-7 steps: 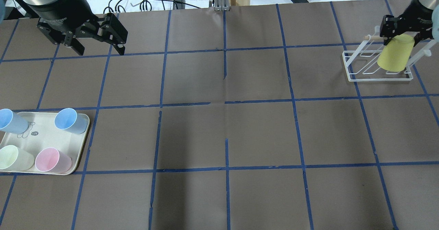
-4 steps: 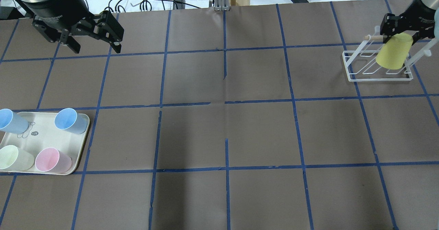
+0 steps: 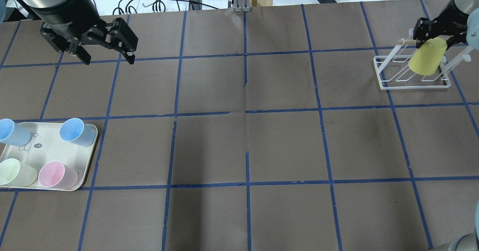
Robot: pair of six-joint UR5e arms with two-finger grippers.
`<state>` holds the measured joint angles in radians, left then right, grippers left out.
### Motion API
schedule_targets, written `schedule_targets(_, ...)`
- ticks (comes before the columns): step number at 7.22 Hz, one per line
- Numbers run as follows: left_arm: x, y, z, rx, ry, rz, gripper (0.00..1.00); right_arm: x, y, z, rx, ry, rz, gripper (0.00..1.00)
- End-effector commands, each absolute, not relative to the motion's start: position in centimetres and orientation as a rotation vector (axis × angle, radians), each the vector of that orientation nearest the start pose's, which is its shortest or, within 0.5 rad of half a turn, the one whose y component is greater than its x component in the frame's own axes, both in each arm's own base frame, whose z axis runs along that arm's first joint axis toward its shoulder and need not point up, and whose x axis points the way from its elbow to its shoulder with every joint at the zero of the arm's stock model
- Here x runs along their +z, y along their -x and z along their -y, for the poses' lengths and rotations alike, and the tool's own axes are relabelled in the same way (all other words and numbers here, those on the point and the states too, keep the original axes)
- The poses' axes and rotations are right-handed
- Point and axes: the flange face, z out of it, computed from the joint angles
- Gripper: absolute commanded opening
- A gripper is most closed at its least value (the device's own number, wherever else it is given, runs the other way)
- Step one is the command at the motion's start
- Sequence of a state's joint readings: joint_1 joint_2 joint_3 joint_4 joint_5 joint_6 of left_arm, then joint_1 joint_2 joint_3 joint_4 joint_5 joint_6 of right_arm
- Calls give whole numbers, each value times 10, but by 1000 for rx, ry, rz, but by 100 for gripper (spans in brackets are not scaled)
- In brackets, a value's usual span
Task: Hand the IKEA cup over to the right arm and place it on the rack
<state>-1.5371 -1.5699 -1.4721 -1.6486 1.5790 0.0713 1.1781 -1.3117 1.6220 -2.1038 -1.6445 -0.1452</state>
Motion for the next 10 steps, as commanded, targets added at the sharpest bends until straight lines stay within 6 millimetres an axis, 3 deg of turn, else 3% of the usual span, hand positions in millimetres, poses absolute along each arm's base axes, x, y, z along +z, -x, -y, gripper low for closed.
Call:
schedule_targets(1,527,118,495,-24,-60,-3139,100,377,111,607,-327,-404,-3229,0)
schedule_targets(2,527,118,495,-24,-60,-3136,100,371,112,608,-317,-404,-3230,10)
schedule_targets(3,527,118,494,-24,-60,-3139,100,367,113,612,-324,-407,-3230,79)
schedule_targets(4,528,117,494,-29,-58,-3138,100,365,112,611,-302,-420,-3222,100)
schedule_targets(6,528,118,494,-29,-58,-3142,100,382,108,604,-303,-419,-3227,100)
schedule_targets(7,527,118,494,-24,-58,-3142,100,410,90,587,-223,-377,-3222,100)
schedule_targets(8,527,118,493,-24,-58,-3142,100,433,54,573,-135,-299,-3218,100)
schedule_targets(10,526,117,493,-21,-60,-3131,100,465,-21,577,-217,-99,-3228,100)
